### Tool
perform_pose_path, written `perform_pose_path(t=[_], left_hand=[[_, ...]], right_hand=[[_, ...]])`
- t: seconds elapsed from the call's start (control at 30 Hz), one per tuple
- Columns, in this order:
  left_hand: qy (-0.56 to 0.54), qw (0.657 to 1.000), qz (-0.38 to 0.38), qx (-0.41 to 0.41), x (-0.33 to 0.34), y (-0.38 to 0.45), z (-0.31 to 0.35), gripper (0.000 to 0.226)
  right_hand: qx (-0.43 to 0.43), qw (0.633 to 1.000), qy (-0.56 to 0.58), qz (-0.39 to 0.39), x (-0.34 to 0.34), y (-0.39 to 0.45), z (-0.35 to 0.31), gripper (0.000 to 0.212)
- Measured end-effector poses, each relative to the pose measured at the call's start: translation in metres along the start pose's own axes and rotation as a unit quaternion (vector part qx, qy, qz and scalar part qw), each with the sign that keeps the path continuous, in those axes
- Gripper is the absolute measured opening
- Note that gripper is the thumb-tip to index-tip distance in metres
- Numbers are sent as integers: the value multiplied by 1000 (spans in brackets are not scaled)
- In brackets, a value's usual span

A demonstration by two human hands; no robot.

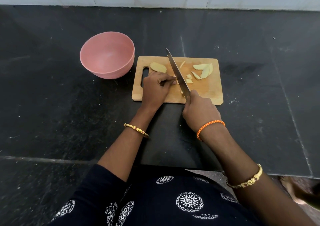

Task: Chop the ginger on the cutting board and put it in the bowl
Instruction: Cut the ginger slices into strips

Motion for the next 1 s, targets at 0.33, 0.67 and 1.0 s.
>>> perform_pose_path(t=[0.33,0.67,1.0], left_hand=[[11,1000,10,-5,-2,0,4,13],[32,999,-3,-7,2,-3,11,18],[159,943,-238,173,36,-39,53,41]], right_hand=[[17,997,-19,-67,3,-7,10,12],[4,988,150,34,-16,-10,53,34],[7,974,217,67,-16,3,67,33]])
Point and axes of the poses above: each hand's wrist, its own y-axis towards the middle knuckle, its own x-axis out of the palm, z = x × y, the point moved 9 cm from there along y, towards the middle knuckle
